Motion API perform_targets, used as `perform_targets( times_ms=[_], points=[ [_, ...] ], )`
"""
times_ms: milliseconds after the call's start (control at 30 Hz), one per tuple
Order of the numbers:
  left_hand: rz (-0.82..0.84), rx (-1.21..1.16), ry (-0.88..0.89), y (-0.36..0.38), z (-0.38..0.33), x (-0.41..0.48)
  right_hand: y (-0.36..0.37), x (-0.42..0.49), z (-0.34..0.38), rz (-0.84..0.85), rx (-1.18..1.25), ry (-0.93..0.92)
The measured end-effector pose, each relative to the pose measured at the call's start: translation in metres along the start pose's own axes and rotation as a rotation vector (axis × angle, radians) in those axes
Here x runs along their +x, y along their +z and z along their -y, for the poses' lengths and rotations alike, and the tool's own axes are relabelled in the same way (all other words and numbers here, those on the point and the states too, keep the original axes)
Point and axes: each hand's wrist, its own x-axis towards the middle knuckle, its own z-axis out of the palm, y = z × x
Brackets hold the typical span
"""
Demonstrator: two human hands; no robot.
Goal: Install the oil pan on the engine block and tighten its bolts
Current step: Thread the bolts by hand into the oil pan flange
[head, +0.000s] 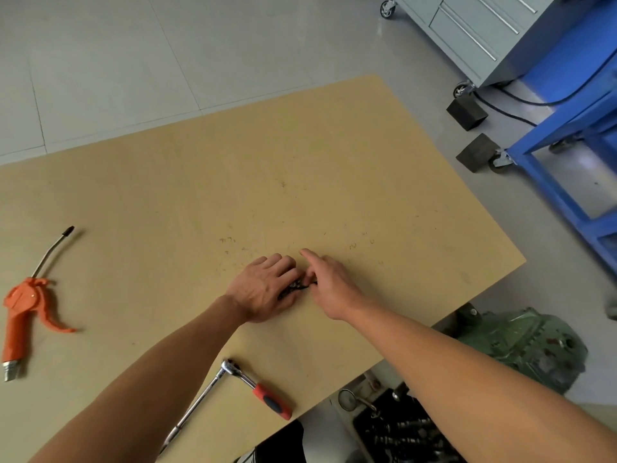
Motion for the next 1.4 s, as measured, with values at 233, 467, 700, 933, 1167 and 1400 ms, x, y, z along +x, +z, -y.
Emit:
perform_targets(
  times_ms=[233,467,700,933,1167,1400],
  points=[
    [-0.023,-0.015,0.008,0.003,-0.001,0.001,-0.017,-0.003,-0.01,-0.044,-0.174,-0.094],
    [-0.088,-0.008,-0.064,-0.002,-0.007,-0.002,-0.006,-0.017,-0.013,-0.27,0.018,-0.074],
    [-0.085,0.029,-0.053,-0.004,-0.008,-0.005,0.002,-0.032,-0.011,-0.324,0.062,-0.057],
    [-0.108,-0.423,-0.837,-0.02,-0.018,0.021,0.012,-0.035,0.004,-0.293,0.155,-0.052],
    [-0.656,-2.393,-1.563,-0.061,0.001,0.011,0.024,-0.023,0.043,-0.15,0.372,0.166],
    [-0.956,-2.717,-1.326,-0.085,-0.015,-0.039,0.078,-0.057,0.085,0.179,-0.097,-0.06]
  ],
)
